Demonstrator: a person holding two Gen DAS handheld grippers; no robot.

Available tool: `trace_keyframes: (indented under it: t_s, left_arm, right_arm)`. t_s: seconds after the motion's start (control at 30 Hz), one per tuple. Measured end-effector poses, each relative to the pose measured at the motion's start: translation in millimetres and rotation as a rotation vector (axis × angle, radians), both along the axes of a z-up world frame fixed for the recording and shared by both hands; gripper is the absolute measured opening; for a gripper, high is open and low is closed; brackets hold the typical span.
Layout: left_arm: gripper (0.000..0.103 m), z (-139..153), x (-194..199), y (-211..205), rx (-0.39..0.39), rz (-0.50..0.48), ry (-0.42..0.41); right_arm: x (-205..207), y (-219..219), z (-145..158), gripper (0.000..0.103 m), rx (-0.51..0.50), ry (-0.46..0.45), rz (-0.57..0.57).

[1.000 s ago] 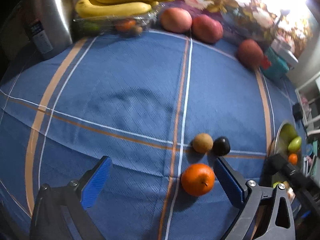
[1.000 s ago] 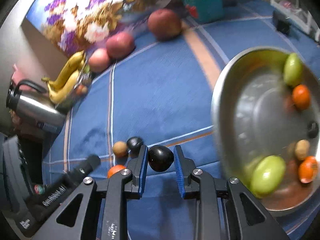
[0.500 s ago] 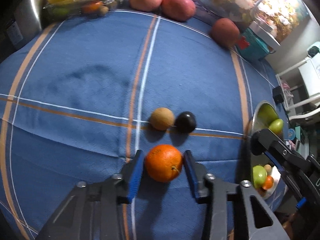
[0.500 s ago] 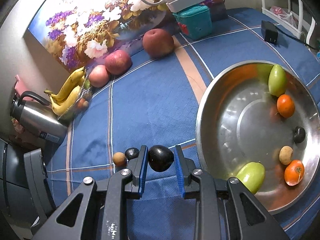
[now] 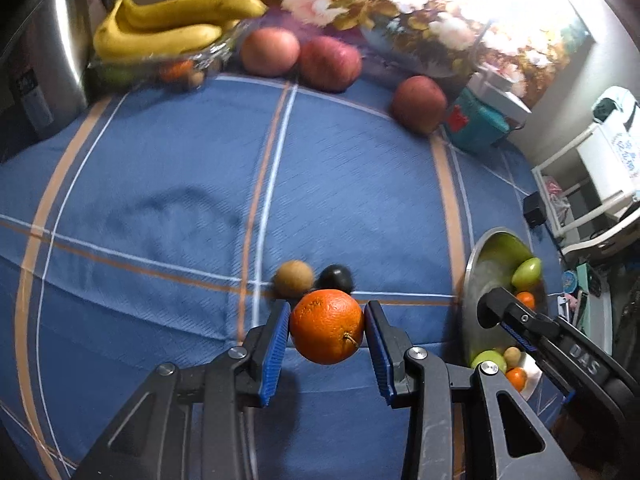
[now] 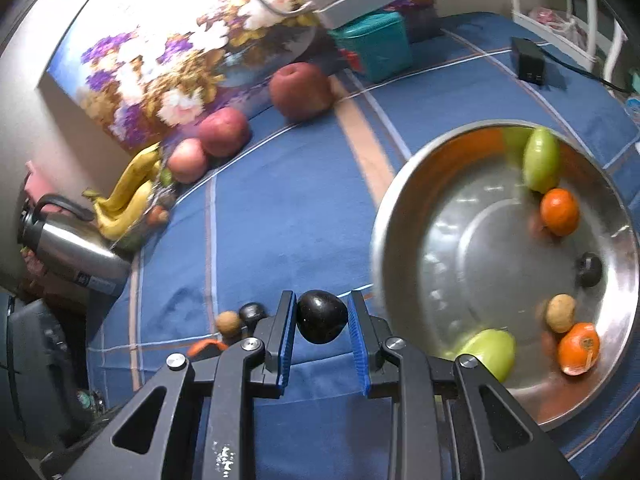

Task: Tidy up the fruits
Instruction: 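Lift and carry the orange and plum over the steel pan with both grippers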

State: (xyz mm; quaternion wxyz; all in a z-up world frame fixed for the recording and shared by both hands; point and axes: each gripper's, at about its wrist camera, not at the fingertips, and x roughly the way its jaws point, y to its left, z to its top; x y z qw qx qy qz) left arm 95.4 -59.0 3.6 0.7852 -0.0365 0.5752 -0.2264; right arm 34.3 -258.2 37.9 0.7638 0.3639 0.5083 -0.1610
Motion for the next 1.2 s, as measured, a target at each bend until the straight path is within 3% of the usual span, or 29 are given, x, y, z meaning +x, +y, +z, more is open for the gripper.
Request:
trace_keyframes:
  t_s: [0.47, 0.77, 1.2]
  left_arm:
    - [0.041, 11, -44, -89, -0.008, -0.263, -0.111]
    - [0.041, 3, -59, -123, 0.008, -0.335, -0.198]
    - [0.041, -2, -65, -136, 0.028, -0.376, -0.223]
  right_arm:
    - [-51, -73, -9, 0.027, -0.054, 0.088, -0.236]
    - [-56, -80, -8, 0.027, -0.089, 0.116, -0.227]
    - [-54, -81, -17, 0.028, -0.070, 0.150, -0.212]
